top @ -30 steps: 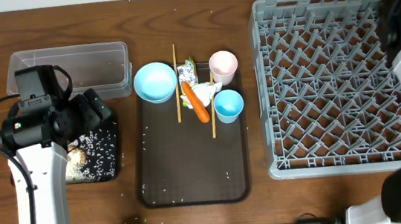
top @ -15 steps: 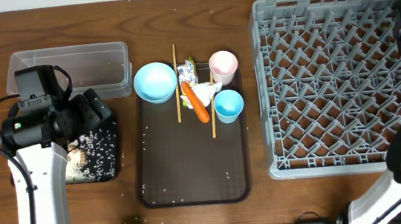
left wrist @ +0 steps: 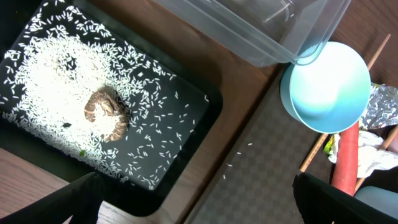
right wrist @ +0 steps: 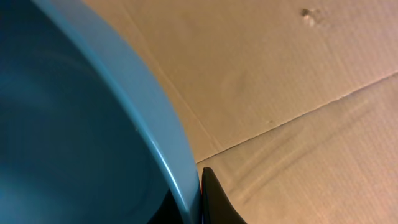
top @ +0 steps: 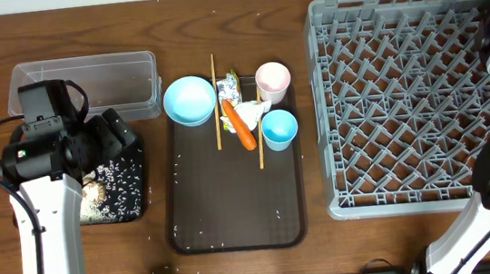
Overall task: Sort waste into correct bins and load items into the dishwasher rack
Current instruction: 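Place the large blue bowl upright at the rack's right edge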
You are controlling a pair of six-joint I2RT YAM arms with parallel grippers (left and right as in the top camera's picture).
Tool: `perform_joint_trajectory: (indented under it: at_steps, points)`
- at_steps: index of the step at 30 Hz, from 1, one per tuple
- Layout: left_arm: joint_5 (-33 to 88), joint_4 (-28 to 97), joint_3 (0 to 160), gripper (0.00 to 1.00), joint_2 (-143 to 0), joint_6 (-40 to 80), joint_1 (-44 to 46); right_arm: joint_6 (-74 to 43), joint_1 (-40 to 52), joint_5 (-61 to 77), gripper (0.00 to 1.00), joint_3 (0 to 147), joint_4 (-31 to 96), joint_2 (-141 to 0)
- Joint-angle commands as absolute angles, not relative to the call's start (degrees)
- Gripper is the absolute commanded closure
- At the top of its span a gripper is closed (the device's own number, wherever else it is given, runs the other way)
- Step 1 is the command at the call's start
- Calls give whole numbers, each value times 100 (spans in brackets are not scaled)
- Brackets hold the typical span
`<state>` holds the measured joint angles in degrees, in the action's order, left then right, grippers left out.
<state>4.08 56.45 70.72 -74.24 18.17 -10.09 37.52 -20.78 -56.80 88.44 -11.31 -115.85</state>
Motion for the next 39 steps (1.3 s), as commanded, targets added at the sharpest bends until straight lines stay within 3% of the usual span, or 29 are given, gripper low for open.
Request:
perform_joint_trajectory:
  at_steps: [1, 3, 10, 16, 20, 32, 39]
  points:
    - [333, 5655, 7148, 2, -7373, 1767, -1033, 3712, -2036, -5540, 99, 8923, -928, -11546]
    - [336, 5655, 7148, 2, -7373, 1767, -1033, 3682, -1944, -5330, 97, 8923, -585, -11546]
    - [336, 5655, 7148, 2, -7373, 1767, -1033, 3395, -1428, -4945, 64, 8923, 298, -11546]
    - [333, 5655, 7148, 2, -7373, 1767, -1033, 3308, -967, -4945, 18, 8923, 364, -11546]
    - [336, 5655, 7148, 2, -7373, 1767, -1033, 3310, -742, -4963, 1, 8923, 362, -11544]
    - [333, 5655, 7148, 2, -7373, 1767, -1033, 3739, -180, -5551, 1, 8962, -1122, -11207]
    - [336, 5655, 7148, 2, -7373, 1767, -1033, 3636, 301, -5070, 1, 9225, -1118, -10728]
